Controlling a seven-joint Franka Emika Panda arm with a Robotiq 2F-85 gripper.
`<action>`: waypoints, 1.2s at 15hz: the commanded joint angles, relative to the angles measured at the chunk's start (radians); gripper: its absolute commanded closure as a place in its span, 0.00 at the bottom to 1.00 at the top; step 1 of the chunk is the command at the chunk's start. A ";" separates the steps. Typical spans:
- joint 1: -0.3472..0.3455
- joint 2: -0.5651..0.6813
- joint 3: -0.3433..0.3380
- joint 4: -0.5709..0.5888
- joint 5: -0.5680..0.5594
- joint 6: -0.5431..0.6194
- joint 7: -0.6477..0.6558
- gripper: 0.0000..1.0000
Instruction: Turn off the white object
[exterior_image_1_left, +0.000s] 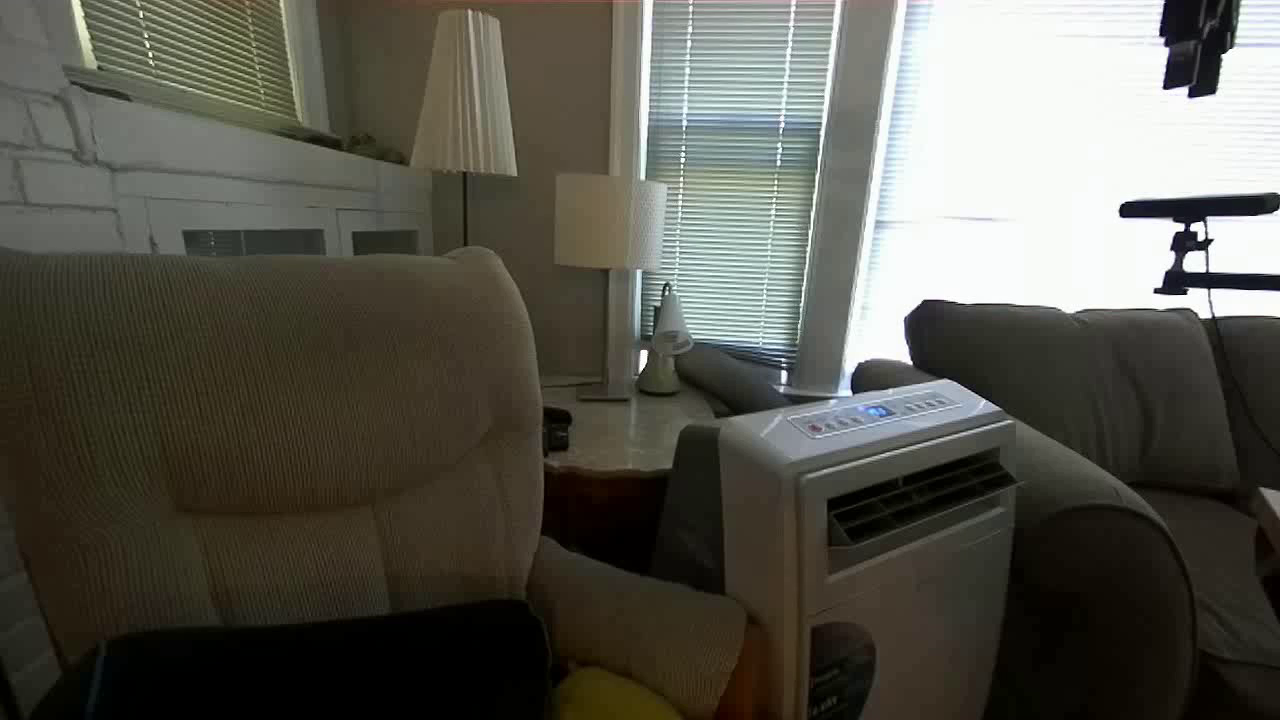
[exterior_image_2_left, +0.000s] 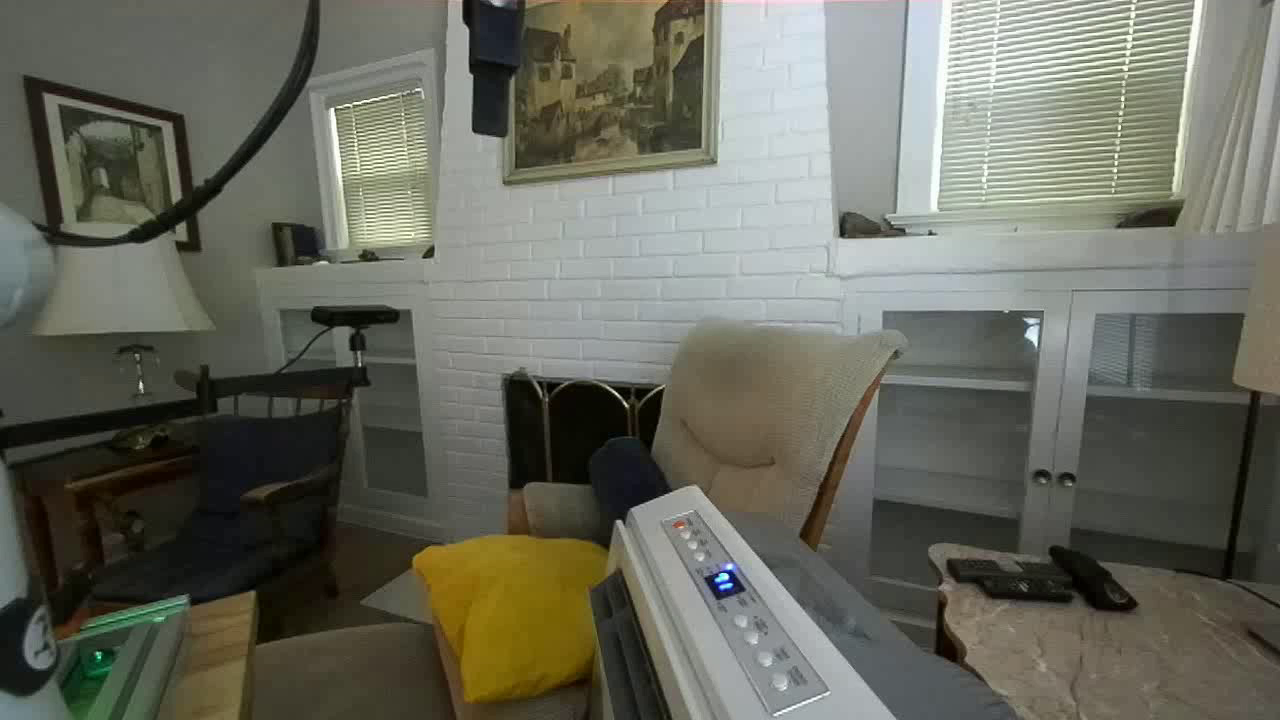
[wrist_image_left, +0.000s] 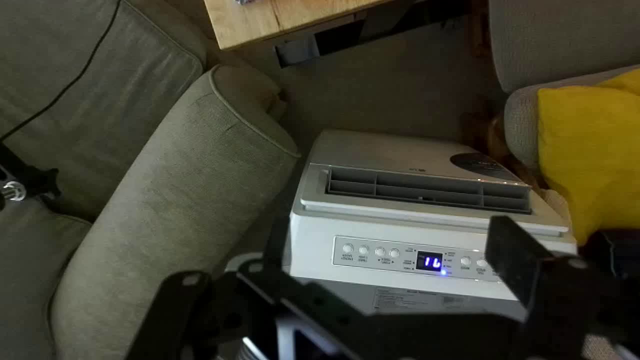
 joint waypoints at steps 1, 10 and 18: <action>0.011 0.001 -0.008 0.003 -0.004 -0.004 0.005 0.00; 0.026 0.029 -0.010 -0.024 0.008 0.029 -0.005 0.00; 0.134 0.100 -0.015 -0.123 0.181 0.166 -0.115 0.00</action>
